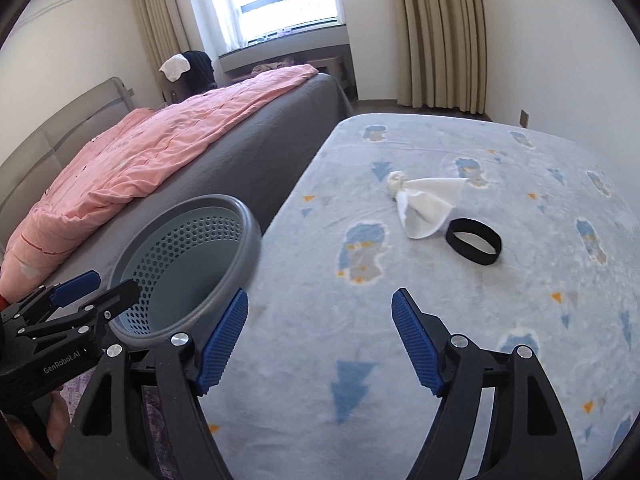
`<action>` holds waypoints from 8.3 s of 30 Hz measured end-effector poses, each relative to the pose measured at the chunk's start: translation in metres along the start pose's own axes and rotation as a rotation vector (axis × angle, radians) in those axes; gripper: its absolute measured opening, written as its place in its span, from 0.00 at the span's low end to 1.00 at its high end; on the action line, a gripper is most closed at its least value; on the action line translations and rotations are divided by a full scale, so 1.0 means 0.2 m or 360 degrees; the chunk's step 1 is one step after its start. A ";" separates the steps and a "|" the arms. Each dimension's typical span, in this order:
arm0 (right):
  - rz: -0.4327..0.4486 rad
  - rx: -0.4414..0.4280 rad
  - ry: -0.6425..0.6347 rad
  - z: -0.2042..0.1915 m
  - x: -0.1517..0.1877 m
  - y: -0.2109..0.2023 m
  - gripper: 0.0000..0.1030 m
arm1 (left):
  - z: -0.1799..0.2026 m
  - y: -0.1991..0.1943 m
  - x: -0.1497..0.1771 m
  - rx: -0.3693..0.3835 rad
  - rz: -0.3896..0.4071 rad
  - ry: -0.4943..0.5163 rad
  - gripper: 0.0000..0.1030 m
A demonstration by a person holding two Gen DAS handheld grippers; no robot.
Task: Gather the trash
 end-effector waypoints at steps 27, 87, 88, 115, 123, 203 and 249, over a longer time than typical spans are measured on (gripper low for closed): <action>-0.0231 0.0153 0.0168 0.59 -0.14 0.57 0.71 | 0.41 0.39 -0.10 0.0126 -0.0109 0.0151 0.70; -0.0154 0.0122 0.0418 0.91 -0.22 0.58 0.05 | 0.78 1.35 -0.59 0.0093 -0.0347 0.0037 0.70; -0.0158 0.0116 0.0420 0.91 -0.22 0.58 0.05 | 0.79 1.36 -0.58 0.0093 -0.0352 0.0044 0.70; -0.0060 0.0018 0.0176 0.51 -0.27 0.44 0.05 | 0.50 0.65 -0.31 0.0102 -0.0158 0.0160 0.24; -0.0056 -0.0090 0.0000 0.12 -0.27 0.36 0.05 | 0.16 0.36 -0.26 0.0003 -0.0065 0.0102 0.24; -0.0015 -0.0266 -0.0269 -0.79 -0.21 0.25 0.78 | -0.60 -0.01 -0.14 -0.0310 0.0029 -0.0193 0.73; -0.0013 -0.0256 -0.0253 -0.75 -0.21 0.23 0.79 | -0.59 0.01 -0.14 -0.0356 -0.0009 -0.0176 0.76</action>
Point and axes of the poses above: each gripper's, at about its wrist camera, not at the fingertips, and y roughly the way its jaws point, z to its right, x to its underside, the point moved 1 cm from there along y, roughly the way its jaws point, and after that the axes turned 14 degrees about x, right-handed, at the moved point
